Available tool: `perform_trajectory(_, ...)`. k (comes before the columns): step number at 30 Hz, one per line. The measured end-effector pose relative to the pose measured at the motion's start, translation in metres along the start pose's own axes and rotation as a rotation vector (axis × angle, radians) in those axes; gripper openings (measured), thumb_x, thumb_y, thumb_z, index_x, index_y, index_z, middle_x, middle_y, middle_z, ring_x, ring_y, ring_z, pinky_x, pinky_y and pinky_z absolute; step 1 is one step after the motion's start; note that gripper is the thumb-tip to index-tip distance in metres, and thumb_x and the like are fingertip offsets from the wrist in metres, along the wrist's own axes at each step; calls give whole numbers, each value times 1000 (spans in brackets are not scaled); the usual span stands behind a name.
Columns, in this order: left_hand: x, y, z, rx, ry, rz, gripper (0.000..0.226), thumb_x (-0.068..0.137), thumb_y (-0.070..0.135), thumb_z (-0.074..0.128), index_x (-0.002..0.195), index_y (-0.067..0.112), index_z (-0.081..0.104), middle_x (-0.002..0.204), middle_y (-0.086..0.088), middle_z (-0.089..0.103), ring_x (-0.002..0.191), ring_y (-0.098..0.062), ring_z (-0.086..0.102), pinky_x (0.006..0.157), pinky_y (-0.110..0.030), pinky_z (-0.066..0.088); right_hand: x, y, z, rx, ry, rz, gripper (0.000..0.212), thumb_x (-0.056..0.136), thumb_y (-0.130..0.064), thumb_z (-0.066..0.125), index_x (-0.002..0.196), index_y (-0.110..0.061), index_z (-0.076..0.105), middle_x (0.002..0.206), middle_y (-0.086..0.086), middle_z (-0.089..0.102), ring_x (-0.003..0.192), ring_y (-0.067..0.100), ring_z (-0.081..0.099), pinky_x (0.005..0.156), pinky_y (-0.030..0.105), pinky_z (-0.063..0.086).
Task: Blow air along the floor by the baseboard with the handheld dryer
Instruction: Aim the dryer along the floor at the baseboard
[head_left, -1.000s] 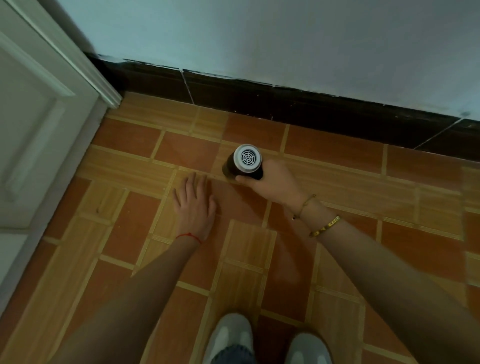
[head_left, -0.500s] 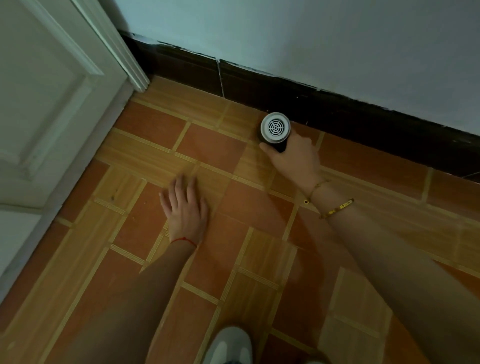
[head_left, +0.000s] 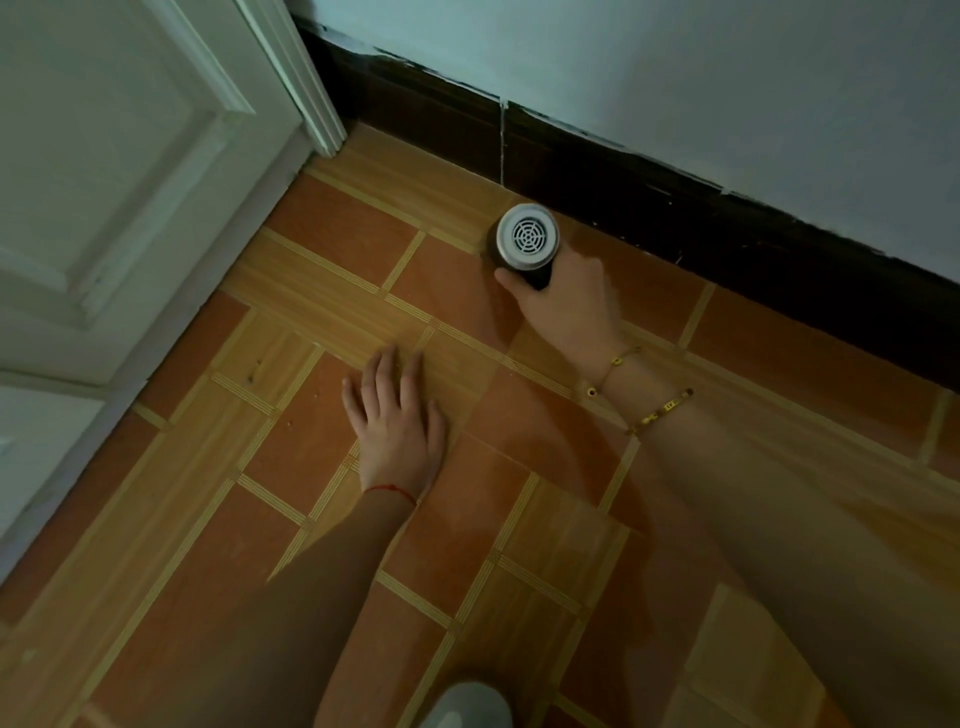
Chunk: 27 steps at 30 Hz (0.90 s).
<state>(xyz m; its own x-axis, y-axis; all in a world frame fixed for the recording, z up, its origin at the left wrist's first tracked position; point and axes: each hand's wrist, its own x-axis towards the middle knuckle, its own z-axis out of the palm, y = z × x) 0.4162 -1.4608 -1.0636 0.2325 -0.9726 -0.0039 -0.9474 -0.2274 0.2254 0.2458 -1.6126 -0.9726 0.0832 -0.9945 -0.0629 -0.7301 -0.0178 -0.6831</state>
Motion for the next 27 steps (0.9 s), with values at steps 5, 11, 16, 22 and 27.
perform_trajectory(5, 0, -1, 0, -23, 9, -4, 55, 100, 37, 36, 152, 18, 34, 158, -11, 31, 150, -30, 20, 123, -59, 7, 30, -16, 11, -28, 3, 6, 58, 81, -55, 66, 124, -17, 58, 116, 4, 69, 107, 26, 65, 81, 36, 54)
perform_trajectory(11, 0, -1, -3, -25, 16, 4, 56, 99, 38, 34, 152, 18, 35, 157, -11, 32, 150, -31, 21, 122, -60, 9, 28, -40, 36, 19, -167, -117, 55, 80, -53, 69, 118, -13, 63, 108, 2, 71, 102, 20, 65, 76, 27, 51)
perform_trajectory(16, 0, -2, -2, -17, 41, 21, 56, 99, 36, 35, 150, 14, 39, 155, -15, 37, 149, -32, 25, 120, -61, 14, 6, -52, 51, 65, -378, -223, 48, 80, -50, 70, 115, -18, 64, 103, -4, 70, 98, 12, 64, 66, 10, 40)
perform_trajectory(22, 1, -2, -3, -20, 30, 16, 55, 100, 38, 32, 150, 16, 39, 155, -13, 36, 148, -32, 26, 121, -61, 13, -1, -36, 34, 1, -223, -144, 50, 78, -54, 70, 113, -18, 64, 103, -1, 71, 93, 17, 66, 74, 31, 54)
perform_trajectory(27, 1, 0, -3, 6, -3, -2, 52, 103, 36, 26, 150, 17, 37, 155, -13, 36, 148, -31, 27, 120, -61, 16, -17, -5, 6, 57, -161, -21, 52, 78, -52, 72, 116, -17, 64, 104, 0, 71, 95, 18, 66, 80, 38, 57)
